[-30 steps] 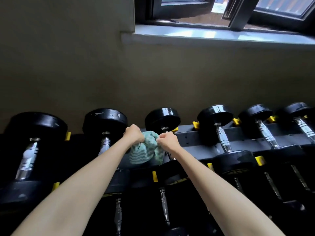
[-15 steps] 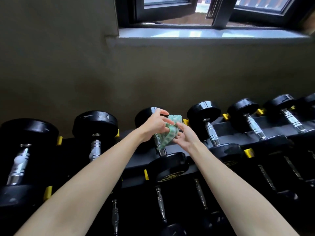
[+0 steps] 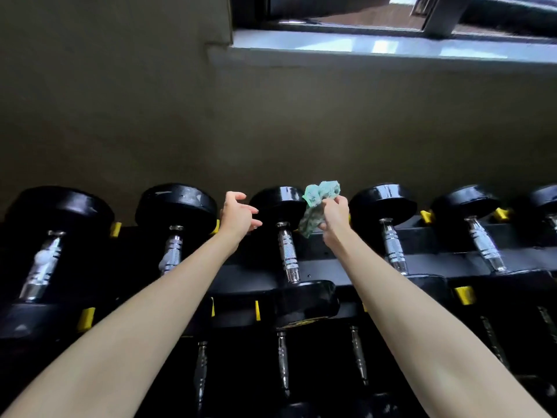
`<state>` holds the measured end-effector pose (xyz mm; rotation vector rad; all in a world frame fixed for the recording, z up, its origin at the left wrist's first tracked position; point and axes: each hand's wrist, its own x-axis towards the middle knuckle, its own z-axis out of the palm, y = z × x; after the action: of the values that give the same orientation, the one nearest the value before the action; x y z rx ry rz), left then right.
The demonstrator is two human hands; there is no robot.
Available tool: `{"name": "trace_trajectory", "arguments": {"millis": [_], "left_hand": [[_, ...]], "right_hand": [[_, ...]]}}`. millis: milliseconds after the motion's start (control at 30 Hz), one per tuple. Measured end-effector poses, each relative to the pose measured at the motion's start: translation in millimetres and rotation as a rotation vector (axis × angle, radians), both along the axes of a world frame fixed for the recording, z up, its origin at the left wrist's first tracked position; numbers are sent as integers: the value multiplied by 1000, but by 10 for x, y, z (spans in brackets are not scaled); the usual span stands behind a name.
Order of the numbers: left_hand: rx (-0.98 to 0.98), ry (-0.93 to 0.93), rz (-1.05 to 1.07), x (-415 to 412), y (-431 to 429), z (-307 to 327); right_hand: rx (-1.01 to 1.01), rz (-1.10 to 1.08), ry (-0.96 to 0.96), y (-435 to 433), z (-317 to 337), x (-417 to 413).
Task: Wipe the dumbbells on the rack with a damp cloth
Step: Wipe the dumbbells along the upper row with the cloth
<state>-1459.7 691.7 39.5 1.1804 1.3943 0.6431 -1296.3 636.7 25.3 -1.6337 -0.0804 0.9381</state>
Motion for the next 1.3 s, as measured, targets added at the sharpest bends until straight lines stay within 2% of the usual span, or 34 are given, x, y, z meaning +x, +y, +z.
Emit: {"name": "trace_trajectory", "arguments": {"millis": [167,400,467,667,767,867,1000,1133,1200,1300], "left_hand": [[7,26,114,-161,74,-3],[57,131,97,-434,100,-4],[68,150,100,-501,121,-24],[29,149,119,-627,157,-114],[-29,169,54,-608,84,-138],[-45,182,-31,-548,-9,-97],[-150,48,-256,-466,-120,61],[-129,-46,-543,-487,-314,238],[-53,-69,-551,-542,-394,275],[44,-69,-450,-677,-430,288]], "right_hand": [[36,81,-293,84,62,-276],[36,573,-738,246,-24,-975],[-11,659,-778,267,-171,-1118],[-256,739,-725,128,-308,-1172],[-293,669,-514,-33,-241,-1017],[-221,514,-175,-194,23,-849],[3,391,6,-364,419,-689],[155,437,61,-644,559,-715],[188,433,86,-778,532,-793],[151,361,55,-878,457,-893]]}}
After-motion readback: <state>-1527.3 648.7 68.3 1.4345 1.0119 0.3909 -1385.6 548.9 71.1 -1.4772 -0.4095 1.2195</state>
